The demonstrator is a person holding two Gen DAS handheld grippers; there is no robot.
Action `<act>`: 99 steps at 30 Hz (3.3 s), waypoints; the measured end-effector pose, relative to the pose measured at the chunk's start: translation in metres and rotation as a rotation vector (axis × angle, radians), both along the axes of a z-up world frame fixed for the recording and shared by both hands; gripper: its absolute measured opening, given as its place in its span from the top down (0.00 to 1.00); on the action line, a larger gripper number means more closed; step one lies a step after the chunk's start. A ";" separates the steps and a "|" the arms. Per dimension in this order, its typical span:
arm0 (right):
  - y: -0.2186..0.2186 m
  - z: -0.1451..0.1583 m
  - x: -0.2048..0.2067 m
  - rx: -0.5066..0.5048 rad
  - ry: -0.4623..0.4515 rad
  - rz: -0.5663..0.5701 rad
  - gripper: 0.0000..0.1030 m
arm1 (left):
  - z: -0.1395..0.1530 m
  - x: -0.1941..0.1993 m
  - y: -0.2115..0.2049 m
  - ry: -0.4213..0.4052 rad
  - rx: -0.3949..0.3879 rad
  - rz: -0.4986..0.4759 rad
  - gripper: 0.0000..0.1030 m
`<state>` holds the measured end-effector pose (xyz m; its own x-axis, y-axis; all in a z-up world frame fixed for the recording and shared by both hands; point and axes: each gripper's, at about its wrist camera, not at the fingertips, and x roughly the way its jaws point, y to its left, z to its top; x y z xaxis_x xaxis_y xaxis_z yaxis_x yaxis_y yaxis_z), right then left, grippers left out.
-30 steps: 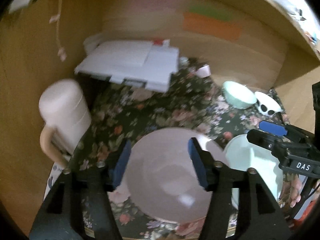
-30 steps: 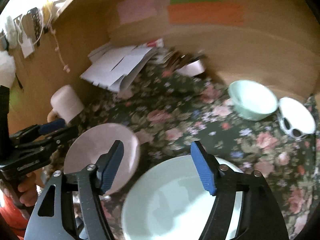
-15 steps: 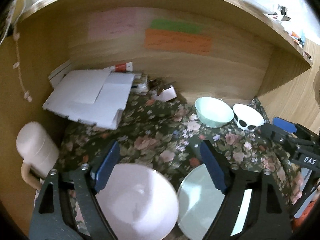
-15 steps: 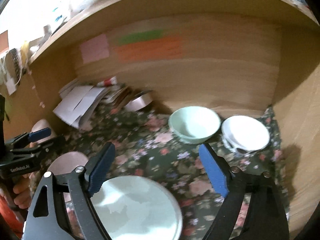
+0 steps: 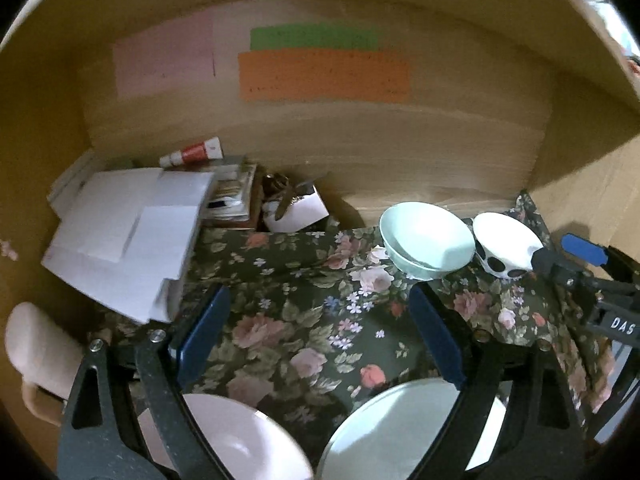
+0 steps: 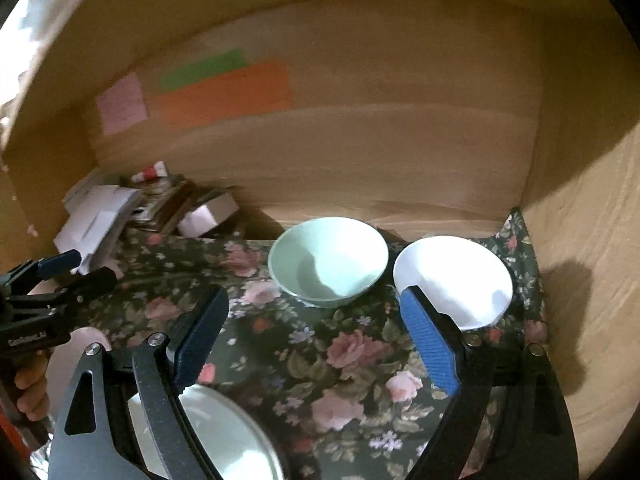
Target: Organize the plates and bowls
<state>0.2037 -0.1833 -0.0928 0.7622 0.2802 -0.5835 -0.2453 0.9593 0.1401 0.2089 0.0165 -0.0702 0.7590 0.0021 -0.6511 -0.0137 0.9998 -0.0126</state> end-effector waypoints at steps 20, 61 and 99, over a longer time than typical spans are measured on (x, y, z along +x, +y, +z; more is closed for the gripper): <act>-0.006 -0.084 0.096 0.049 0.235 -0.103 0.46 | -0.061 0.097 -0.014 0.205 0.016 -0.028 0.11; 0.036 -0.091 0.075 -0.022 0.387 0.164 0.73 | -0.100 0.114 -0.024 0.381 -0.011 -0.090 0.31; 0.015 -0.047 0.043 0.026 0.243 0.110 0.84 | -0.063 0.083 -0.044 0.286 -0.006 -0.155 0.83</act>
<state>0.2465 -0.1679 -0.1401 0.5650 0.3705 -0.7372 -0.3037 0.9242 0.2318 0.2916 -0.0272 -0.1335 0.5363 -0.1032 -0.8377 0.1346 0.9903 -0.0359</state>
